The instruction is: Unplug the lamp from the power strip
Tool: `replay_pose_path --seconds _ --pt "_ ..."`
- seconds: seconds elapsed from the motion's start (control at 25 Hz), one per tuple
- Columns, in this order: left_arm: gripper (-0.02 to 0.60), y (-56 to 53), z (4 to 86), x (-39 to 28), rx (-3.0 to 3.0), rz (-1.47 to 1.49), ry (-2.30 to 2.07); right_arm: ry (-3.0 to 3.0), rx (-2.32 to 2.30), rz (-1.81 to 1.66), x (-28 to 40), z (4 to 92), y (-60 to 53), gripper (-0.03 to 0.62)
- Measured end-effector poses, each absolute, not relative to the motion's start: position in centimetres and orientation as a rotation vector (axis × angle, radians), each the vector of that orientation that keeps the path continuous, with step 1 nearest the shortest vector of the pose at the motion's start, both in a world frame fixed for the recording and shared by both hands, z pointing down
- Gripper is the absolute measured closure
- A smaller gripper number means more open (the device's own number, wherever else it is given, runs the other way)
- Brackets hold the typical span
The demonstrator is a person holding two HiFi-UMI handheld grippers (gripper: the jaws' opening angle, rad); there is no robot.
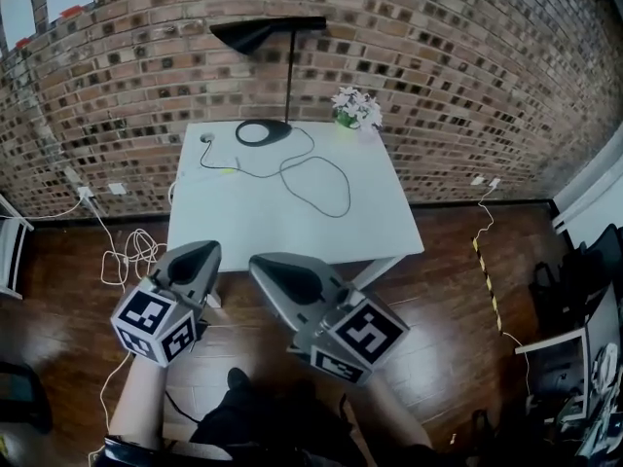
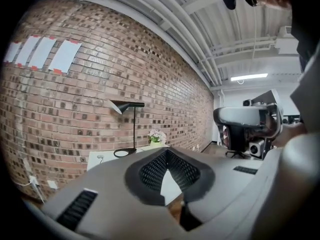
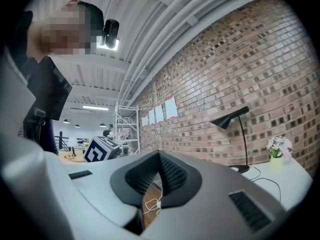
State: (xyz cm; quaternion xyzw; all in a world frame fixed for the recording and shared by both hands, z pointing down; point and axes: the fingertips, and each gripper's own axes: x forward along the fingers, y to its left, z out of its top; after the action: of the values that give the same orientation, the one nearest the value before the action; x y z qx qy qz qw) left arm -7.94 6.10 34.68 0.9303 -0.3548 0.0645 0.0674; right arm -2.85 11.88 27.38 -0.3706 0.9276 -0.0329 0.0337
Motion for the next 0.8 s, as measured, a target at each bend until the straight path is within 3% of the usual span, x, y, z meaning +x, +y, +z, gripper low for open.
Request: replay_pose_path --seconds 0.4,0.8 --pt "0.583 10.7 33.4 -0.4 2.871 0.242 -1.046 2.798 -1.167 -0.128 5.2 27.9 16.0 0.599" --pt "0.583 13.4 31.6 1.1 2.895 0.27 -1.121 2.784 -1.112 -0.116 7.5 27.2 18.4 0.599"
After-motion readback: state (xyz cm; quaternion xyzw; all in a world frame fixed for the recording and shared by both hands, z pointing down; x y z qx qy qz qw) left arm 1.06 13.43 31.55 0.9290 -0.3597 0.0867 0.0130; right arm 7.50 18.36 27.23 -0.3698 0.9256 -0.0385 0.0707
